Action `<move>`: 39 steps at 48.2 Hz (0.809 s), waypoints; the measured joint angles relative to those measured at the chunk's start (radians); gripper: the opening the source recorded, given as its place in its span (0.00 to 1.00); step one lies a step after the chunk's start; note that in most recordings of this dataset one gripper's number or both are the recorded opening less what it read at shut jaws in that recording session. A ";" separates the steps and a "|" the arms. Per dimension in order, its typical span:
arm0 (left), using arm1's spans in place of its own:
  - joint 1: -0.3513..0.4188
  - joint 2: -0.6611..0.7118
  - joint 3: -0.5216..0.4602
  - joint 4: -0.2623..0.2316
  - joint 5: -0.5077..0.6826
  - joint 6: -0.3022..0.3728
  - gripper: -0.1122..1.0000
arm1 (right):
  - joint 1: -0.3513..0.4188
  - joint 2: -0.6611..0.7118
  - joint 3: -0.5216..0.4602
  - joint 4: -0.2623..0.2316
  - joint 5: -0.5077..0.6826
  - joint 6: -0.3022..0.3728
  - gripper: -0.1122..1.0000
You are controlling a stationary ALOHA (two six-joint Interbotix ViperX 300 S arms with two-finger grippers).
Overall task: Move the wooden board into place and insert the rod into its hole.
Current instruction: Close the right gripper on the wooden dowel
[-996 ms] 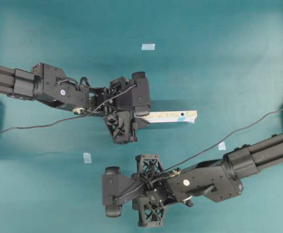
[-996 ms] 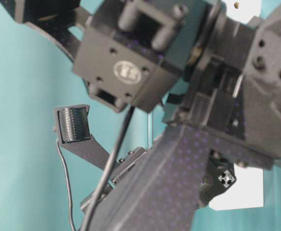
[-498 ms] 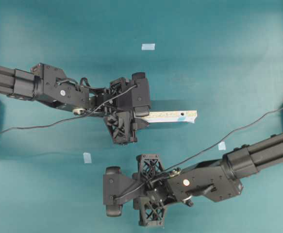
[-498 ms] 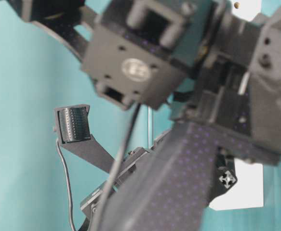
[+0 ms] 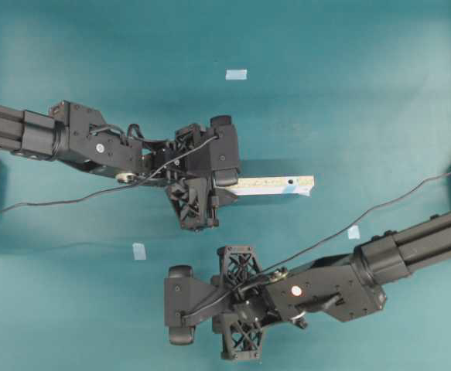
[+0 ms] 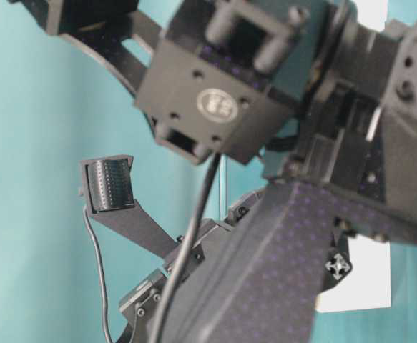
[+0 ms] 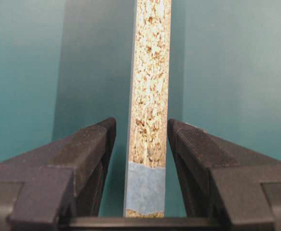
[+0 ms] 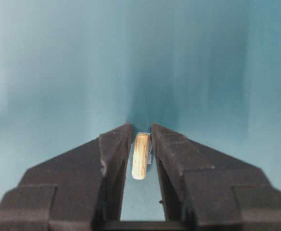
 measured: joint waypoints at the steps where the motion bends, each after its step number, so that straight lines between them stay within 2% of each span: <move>1: 0.000 -0.002 0.000 0.000 0.000 0.000 0.55 | 0.000 0.002 0.000 -0.002 0.000 0.000 0.35; 5: 0.000 -0.002 0.000 -0.002 -0.002 0.000 0.55 | 0.000 0.002 -0.002 -0.018 0.000 0.000 0.30; 10: -0.002 -0.002 0.000 0.000 0.000 0.000 0.55 | 0.003 0.002 0.000 -0.051 0.003 0.000 0.18; 17: -0.003 -0.002 0.002 0.000 0.000 0.000 0.55 | 0.008 0.002 0.000 -0.097 0.006 0.000 0.18; 32: -0.008 -0.002 0.002 -0.002 0.000 0.000 0.55 | 0.008 0.000 0.002 -0.117 0.006 -0.008 0.18; 39: -0.008 -0.002 0.002 0.000 0.000 0.000 0.55 | 0.003 -0.031 0.037 -0.138 -0.002 -0.009 0.18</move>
